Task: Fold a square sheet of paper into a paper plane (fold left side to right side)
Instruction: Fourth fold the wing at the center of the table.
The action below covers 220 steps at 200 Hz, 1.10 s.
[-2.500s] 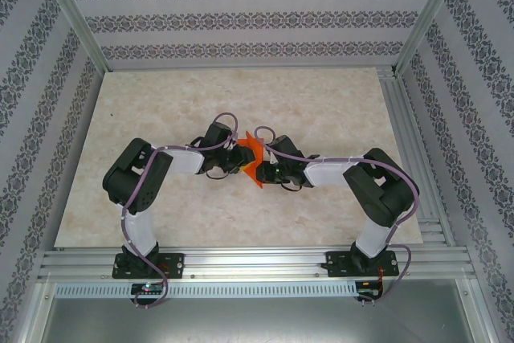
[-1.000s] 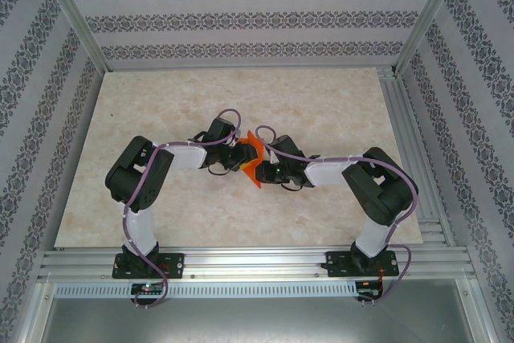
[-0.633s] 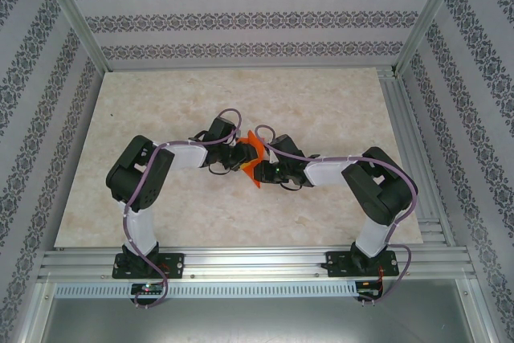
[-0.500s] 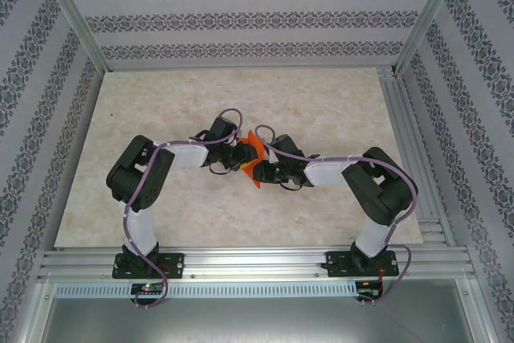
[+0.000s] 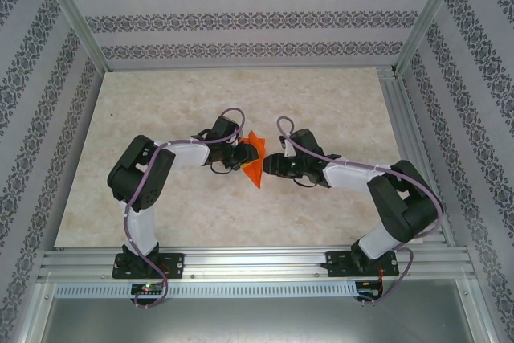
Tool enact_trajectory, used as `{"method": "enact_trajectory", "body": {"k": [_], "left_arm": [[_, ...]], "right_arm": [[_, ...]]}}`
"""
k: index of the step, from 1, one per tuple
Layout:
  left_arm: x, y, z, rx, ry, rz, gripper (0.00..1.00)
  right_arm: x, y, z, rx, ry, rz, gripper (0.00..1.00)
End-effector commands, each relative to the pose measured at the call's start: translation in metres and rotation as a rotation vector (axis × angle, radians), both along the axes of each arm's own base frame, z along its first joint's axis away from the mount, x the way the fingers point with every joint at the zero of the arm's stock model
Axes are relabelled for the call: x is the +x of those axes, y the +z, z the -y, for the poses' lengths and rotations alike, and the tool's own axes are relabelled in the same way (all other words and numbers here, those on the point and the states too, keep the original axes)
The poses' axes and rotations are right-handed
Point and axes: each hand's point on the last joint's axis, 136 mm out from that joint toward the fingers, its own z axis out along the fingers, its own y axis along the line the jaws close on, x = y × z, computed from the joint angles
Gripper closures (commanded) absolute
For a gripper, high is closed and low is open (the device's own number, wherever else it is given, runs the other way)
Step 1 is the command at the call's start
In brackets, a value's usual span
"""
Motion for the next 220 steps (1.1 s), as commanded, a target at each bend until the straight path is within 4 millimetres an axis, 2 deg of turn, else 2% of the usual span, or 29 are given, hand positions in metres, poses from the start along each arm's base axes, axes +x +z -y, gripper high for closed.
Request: {"method": "enact_trajectory", "body": {"k": [1,26,65,104,157,189,220], "left_arm": [[-0.016,-0.031,-0.015,0.116,-0.002,-0.067,0.59],[-0.016,-0.031,-0.015,0.120,-0.003,-0.067,0.59],[-0.016,-0.030,-0.015,0.116,-0.002,-0.066,0.59],[-0.015,-0.028,-0.015,0.115,0.000,-0.064,0.59],[-0.016,-0.027,-0.016,0.115,0.000,-0.063,0.59],[-0.016,-0.027,-0.016,0.116,0.001,-0.063,0.59],[-0.017,-0.028,-0.016,0.117,0.000,-0.065,0.59]], "right_arm": [[0.009,0.018,0.003,0.121,-0.025,-0.002,0.60],[0.026,0.023,0.000,0.198,-0.040,-0.026,0.61],[0.046,0.011,-0.008,0.187,-0.043,-0.046,0.64],[0.059,0.010,-0.016,0.200,-0.029,-0.044,0.70],[0.065,-0.002,-0.017,0.174,-0.022,-0.062,0.82],[0.065,-0.008,-0.012,0.136,-0.026,-0.065,0.82],[0.065,-0.001,-0.002,0.127,-0.040,-0.043,0.79]]}}
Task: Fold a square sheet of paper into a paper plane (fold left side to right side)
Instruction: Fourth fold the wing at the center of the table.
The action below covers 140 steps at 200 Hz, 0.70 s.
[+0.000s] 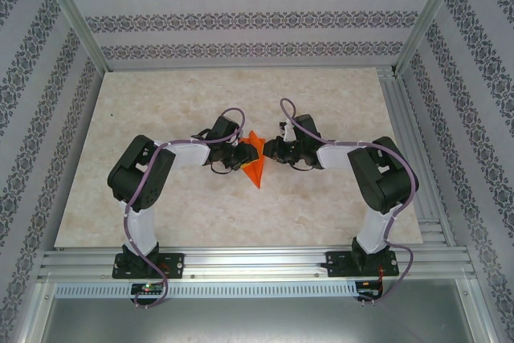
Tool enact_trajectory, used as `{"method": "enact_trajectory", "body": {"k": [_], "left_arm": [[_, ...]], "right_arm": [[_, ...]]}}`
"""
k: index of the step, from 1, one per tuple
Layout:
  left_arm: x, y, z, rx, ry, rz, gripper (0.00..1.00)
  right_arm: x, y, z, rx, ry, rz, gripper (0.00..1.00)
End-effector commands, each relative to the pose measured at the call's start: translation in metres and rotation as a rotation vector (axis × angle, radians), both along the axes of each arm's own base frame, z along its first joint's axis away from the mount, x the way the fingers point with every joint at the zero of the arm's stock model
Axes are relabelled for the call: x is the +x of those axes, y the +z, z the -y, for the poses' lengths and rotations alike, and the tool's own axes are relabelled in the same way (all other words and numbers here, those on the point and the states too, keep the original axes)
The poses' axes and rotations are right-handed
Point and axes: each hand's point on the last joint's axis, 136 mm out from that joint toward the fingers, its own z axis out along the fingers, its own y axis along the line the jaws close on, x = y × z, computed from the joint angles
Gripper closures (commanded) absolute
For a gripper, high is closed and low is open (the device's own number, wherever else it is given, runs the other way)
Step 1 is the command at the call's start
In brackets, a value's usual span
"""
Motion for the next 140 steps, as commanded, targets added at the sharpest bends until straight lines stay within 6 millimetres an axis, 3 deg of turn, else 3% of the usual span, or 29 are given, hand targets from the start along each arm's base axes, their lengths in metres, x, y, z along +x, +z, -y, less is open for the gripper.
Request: {"method": "enact_trajectory", "body": {"k": [1,31,77,97,140], "left_arm": [[-0.017,-0.028,-0.016,0.112,0.002,-0.064,0.59],[-0.017,-0.028,-0.016,0.113,0.002,-0.062,0.59],[-0.018,-0.031,-0.017,0.111,0.006,-0.069,0.59],[-0.018,-0.031,-0.016,0.110,0.006,-0.068,0.59],[-0.018,-0.030,-0.017,0.110,0.006,-0.068,0.59]], "right_arm": [[0.007,0.011,0.009,-0.017,-0.009,0.055,0.79],[0.007,0.008,0.015,-0.032,-0.015,0.054,0.74],[0.008,0.005,0.009,-0.012,0.001,0.044,0.73],[0.008,0.004,0.007,-0.010,0.010,0.041,0.76],[0.010,-0.001,0.001,-0.016,0.027,0.031,0.91]]}}
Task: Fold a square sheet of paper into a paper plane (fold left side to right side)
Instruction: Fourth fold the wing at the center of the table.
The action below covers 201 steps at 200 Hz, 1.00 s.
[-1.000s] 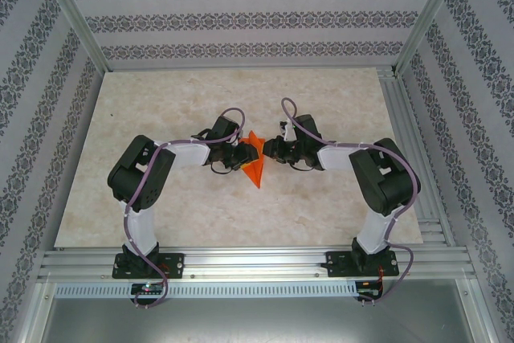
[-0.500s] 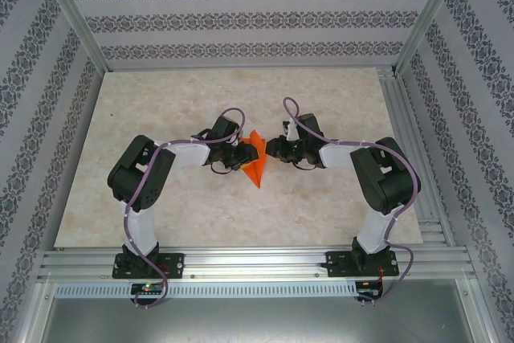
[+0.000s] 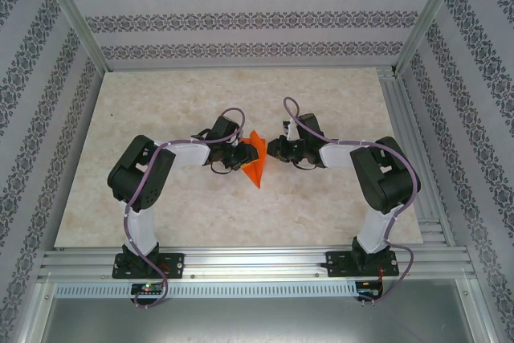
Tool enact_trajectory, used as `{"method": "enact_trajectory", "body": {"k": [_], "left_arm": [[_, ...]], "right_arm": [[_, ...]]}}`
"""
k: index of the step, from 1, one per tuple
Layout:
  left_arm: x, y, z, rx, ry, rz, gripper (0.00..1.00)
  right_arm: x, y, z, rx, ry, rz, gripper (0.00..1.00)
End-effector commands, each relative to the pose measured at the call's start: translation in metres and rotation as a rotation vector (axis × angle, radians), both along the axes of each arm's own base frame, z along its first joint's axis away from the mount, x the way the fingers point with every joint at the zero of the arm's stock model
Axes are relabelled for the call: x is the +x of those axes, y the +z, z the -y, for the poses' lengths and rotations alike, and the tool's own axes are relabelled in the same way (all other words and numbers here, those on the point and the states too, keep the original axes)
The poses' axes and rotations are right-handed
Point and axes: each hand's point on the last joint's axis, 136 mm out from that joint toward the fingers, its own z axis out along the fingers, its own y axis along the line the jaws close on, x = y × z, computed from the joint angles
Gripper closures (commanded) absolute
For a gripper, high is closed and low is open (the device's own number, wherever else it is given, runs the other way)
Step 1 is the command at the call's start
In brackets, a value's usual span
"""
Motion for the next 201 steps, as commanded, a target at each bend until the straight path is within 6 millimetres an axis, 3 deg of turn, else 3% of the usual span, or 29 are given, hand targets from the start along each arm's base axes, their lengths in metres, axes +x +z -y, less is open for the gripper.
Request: {"method": "enact_trajectory", "body": {"k": [1,31,145,201], "left_arm": [[-0.018,-0.030,-0.016,0.109,0.005,-0.068,0.59],[-0.018,-0.030,-0.016,0.108,0.005,-0.067,0.59],[-0.019,-0.031,-0.015,0.107,0.001,-0.069,0.59],[-0.019,-0.031,-0.015,0.108,-0.001,-0.071,0.59]], "right_arm": [[0.005,0.001,-0.009,0.003,0.035,0.021,0.92],[0.008,-0.003,-0.010,-0.014,0.042,0.019,1.00],[0.011,-0.021,-0.019,-0.061,0.068,-0.007,1.00],[0.012,-0.030,-0.012,-0.118,0.056,-0.015,1.00]]}}
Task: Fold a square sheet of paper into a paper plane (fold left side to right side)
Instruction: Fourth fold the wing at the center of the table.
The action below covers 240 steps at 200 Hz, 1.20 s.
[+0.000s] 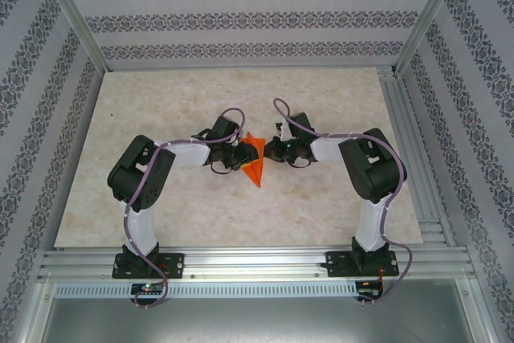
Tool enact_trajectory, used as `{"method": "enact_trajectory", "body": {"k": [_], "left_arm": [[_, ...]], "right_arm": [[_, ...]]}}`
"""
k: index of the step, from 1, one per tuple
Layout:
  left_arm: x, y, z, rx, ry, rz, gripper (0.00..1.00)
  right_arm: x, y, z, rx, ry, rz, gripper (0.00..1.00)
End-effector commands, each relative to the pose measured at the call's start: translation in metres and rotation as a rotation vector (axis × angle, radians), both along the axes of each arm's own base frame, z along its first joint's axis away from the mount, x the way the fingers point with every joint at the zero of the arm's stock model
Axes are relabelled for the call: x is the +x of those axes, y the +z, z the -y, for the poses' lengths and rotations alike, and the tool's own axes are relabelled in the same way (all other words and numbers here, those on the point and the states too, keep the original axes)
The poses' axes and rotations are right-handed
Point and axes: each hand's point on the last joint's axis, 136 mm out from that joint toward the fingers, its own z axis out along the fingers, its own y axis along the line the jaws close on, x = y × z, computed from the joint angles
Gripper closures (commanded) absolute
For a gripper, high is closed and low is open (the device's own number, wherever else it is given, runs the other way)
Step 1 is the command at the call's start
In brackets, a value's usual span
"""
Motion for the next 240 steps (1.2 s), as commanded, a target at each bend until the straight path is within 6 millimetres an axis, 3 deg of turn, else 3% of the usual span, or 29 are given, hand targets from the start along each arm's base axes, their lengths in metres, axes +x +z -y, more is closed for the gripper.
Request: {"method": "enact_trajectory", "body": {"k": [1,106,153,205,240], "left_arm": [[-0.019,-0.031,-0.015,0.108,-0.001,-0.070,0.59],[-0.018,-0.034,-0.014,0.109,-0.006,-0.077,0.59],[-0.019,-0.033,-0.014,0.106,-0.006,-0.074,0.59],[-0.015,-0.018,-0.011,0.085,-0.011,-0.046,0.59],[-0.016,-0.025,-0.012,0.098,-0.012,-0.059,0.60]], "right_arm": [[0.006,-0.002,-0.002,-0.042,0.008,0.033,1.00],[0.009,0.000,-0.010,-0.031,0.035,0.043,1.00],[0.003,-0.011,-0.011,-0.060,0.045,0.009,1.00],[-0.008,-0.026,-0.007,-0.103,0.048,-0.043,1.00],[-0.007,-0.016,-0.010,-0.094,0.054,-0.023,1.00]]}}
